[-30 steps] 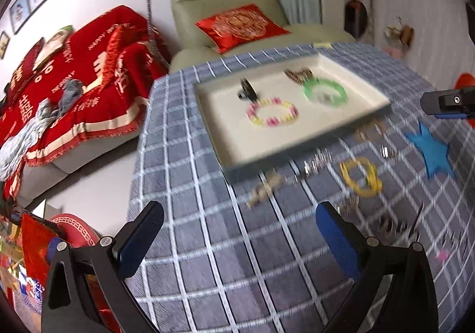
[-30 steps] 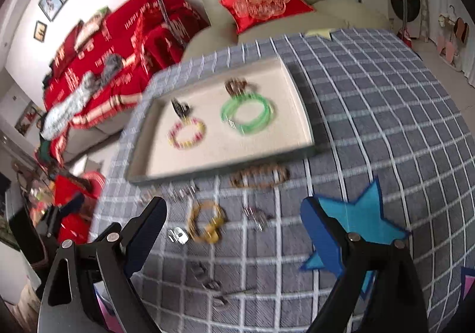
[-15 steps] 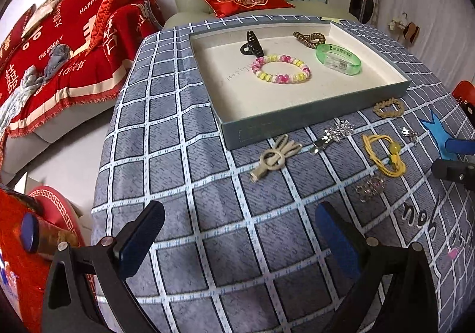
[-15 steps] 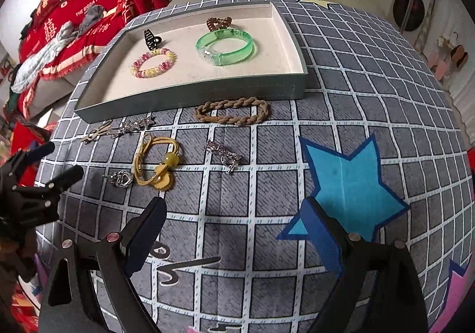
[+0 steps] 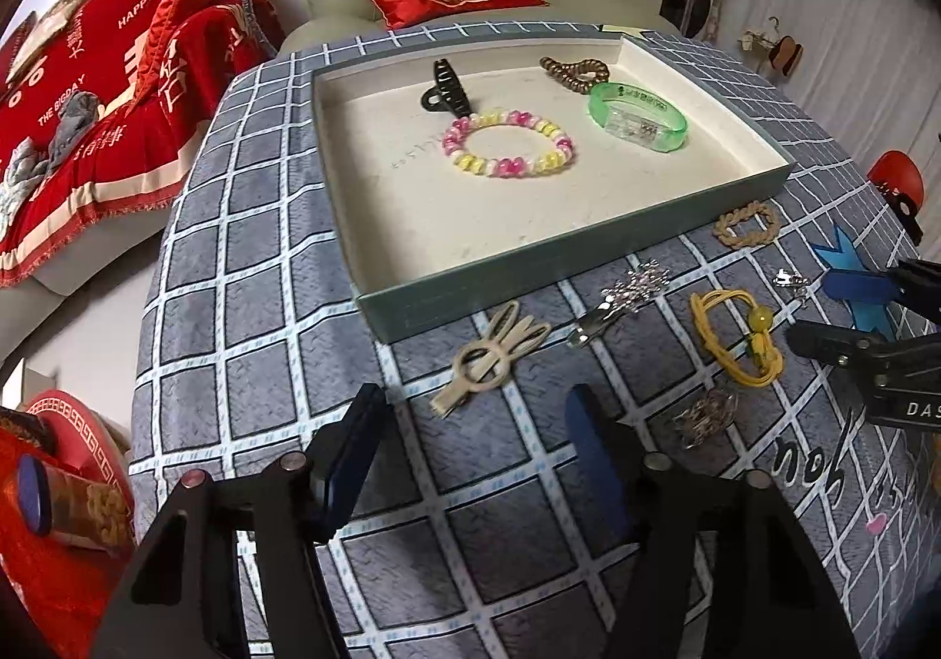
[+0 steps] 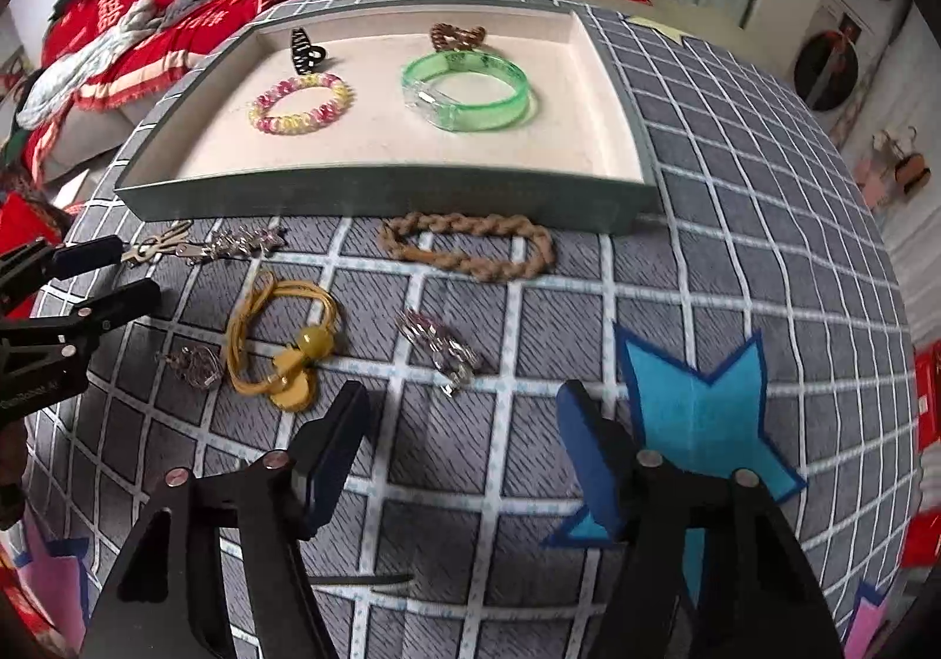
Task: Organize jewelry
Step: 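Grasp the white bunny-ear hair clip with the left tool while the right tool grasps the silver brooch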
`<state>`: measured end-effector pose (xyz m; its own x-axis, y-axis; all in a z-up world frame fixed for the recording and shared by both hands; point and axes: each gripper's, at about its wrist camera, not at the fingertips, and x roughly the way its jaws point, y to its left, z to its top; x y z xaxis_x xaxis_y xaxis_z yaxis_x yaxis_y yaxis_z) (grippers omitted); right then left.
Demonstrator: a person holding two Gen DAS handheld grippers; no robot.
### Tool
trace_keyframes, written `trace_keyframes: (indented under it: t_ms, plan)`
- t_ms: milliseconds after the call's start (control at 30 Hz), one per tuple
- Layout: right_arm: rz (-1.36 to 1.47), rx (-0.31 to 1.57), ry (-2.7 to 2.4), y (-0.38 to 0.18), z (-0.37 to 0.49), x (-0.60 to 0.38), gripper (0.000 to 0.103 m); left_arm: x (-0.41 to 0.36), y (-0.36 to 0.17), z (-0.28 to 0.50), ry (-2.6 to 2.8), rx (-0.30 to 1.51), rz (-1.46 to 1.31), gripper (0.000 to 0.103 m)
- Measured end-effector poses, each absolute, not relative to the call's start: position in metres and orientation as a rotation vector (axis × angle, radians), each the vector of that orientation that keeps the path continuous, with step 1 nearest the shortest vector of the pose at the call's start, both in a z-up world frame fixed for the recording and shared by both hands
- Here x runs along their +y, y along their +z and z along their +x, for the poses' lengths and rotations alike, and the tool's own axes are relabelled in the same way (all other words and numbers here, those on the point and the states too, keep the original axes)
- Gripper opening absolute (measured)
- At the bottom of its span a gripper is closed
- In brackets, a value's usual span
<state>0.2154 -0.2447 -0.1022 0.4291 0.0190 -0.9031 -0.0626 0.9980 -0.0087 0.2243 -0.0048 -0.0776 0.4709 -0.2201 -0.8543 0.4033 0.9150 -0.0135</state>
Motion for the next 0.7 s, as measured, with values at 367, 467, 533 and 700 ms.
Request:
trace_keyframes:
  t_ms: [367,467,533,700]
  plan:
    - [-0.057,1.127,0.080,-0.099,0.227,-0.234,0.041,-0.021,-0.073,0.218,-0.434,1.018,0.239,0.051]
    - [-0.055,1.128,0.081,-0.099,0.226,-0.232,0.027,-0.027,-0.073,0.217,-0.453,1.021,0.250,0.035]
    - [-0.047,1.130,0.077,-0.098,0.226,-0.232,0.018,-0.030,-0.073,0.215,-0.458,1.019,0.262,0.024]
    - [-0.025,1.121,0.072,-0.096,0.223,-0.236,0.018,-0.032,-0.072,0.207,-0.474,1.008,0.269,0.023]
